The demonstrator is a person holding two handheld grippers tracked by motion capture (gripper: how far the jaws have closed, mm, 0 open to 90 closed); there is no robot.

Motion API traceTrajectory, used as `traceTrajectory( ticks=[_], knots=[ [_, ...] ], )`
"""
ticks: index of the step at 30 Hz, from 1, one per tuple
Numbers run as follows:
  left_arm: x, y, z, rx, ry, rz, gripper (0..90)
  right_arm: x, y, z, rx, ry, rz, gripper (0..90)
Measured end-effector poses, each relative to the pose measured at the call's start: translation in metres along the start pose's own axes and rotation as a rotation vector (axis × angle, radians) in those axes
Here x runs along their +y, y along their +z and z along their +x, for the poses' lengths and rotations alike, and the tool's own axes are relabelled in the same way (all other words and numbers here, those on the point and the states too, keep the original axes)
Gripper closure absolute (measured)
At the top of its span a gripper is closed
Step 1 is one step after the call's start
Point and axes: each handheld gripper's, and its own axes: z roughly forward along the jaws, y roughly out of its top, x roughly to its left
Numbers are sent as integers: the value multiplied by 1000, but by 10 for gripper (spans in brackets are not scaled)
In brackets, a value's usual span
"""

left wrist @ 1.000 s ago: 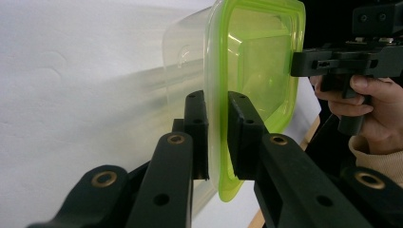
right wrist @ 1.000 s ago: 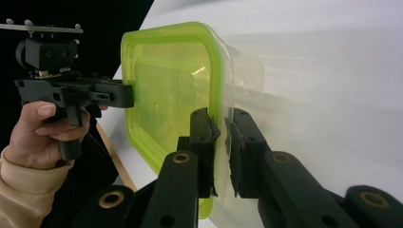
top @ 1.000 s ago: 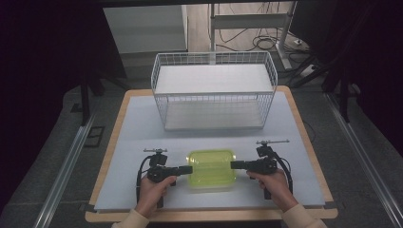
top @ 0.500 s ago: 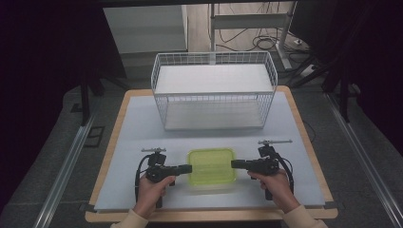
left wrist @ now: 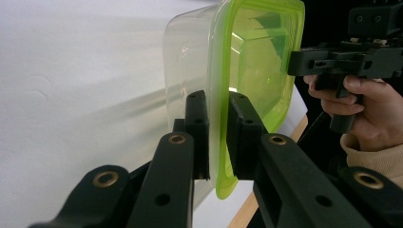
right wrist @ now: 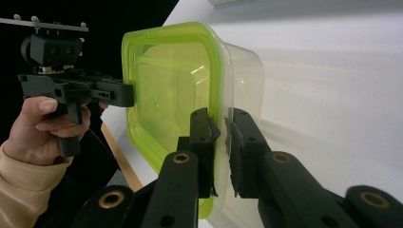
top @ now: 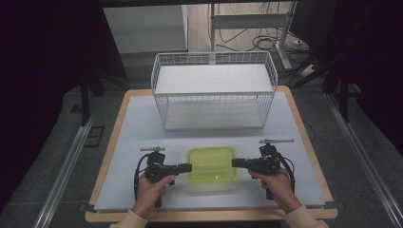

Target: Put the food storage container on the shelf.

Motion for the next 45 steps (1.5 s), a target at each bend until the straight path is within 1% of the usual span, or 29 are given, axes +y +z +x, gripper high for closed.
traceTrajectory(
  ticks=[6, 11, 13, 20, 25, 32, 37, 38, 45],
  knots=[
    [2, -1, 0, 1, 3, 1, 808, 1, -1, 2, -1, -7, 0, 810],
    [10, -3, -4, 6, 13, -5, 808, 8, -3, 5, -7, -11, -15, 810],
    [15, -4, -7, 9, 25, -8, 808, 11, -5, 7, -8, -14, -20, 810],
    [25, -6, -12, 4, 34, -7, 809, 19, -11, 11, -11, -24, -33, 810],
    [33, -7, -16, 7, 44, -4, 809, 22, -14, 11, -4, -15, -46, 810],
    [45, -7, -21, 4, 54, -5, 809, 31, -20, 13, -12, -22, -61, 810],
    [52, -10, -27, 3, 61, -10, 809, 38, -25, 17, -14, -31, -72, 810],
    [53, -10, -27, 4, 67, -11, 809, 39, -26, 18, -15, -32, -73, 810],
    [60, -14, -30, 3, 70, -12, 809, 46, -27, 22, -14, -37, -77, 810]
  ],
)
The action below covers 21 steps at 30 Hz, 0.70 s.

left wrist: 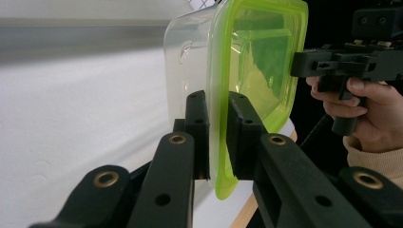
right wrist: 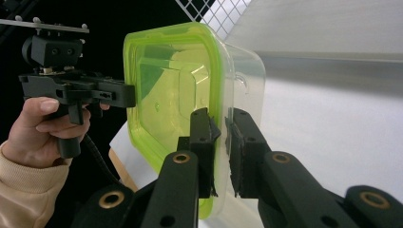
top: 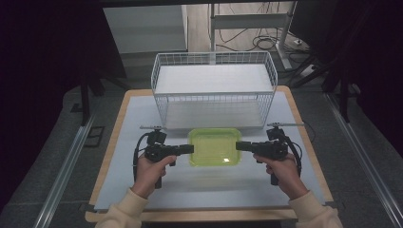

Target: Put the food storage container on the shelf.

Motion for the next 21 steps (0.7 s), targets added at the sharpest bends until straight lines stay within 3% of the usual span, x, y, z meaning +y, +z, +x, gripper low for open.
traceTrajectory(
  ticks=[12, 21],
  knots=[
    [13, -6, -5, 3, 8, -10, 809, 14, -3, 6, 0, -10, -15, 810],
    [30, -14, -14, 14, 36, -25, 809, 28, -7, 14, -2, -27, -33, 810]
  ],
)
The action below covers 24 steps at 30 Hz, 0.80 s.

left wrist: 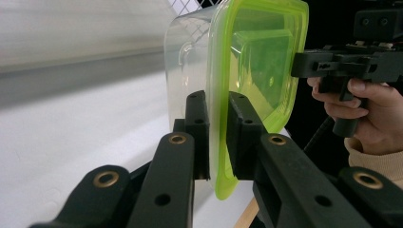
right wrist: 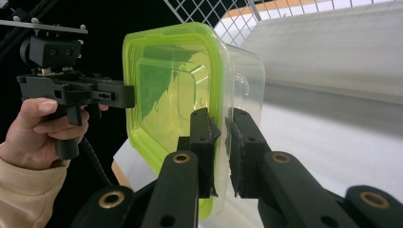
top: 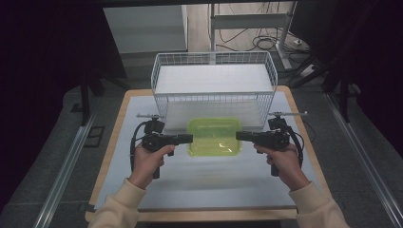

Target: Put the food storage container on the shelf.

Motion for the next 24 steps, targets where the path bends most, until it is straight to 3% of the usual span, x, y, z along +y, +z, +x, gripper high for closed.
traceTrajectory(
  ticks=[24],
  knots=[
    [34, -6, -7, -4, 13, -10, 809, 33, -6, 8, -10, -17, -25, 810]
  ],
)
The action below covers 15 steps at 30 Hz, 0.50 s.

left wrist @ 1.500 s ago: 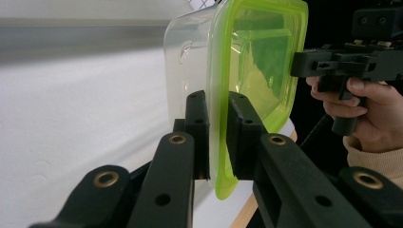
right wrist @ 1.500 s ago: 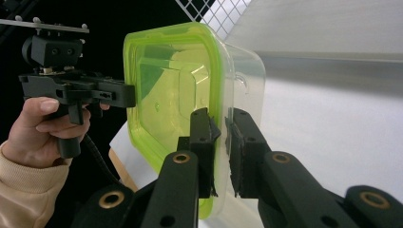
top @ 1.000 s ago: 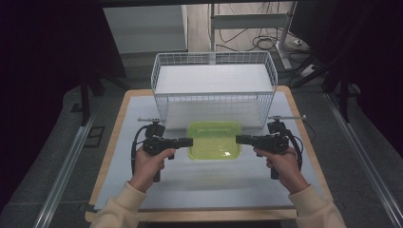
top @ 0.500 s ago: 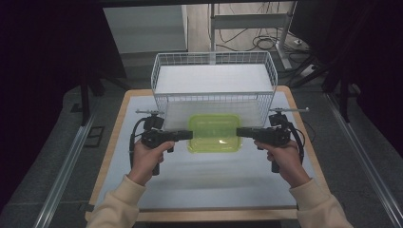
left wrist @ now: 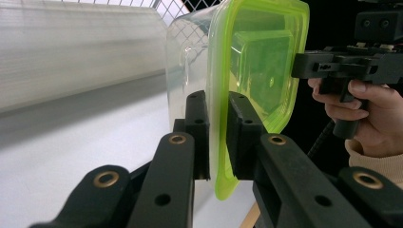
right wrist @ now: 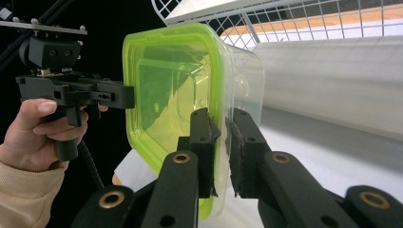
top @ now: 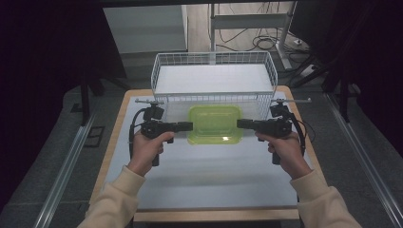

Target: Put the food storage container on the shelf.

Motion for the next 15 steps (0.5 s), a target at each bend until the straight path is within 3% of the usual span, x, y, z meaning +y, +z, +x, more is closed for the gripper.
traceTrajectory(
  ticks=[15],
  knots=[
    [29, 3, -4, 7, 19, -4, 810, 23, -4, -3, -11, 3, -26, 810]
  ],
)
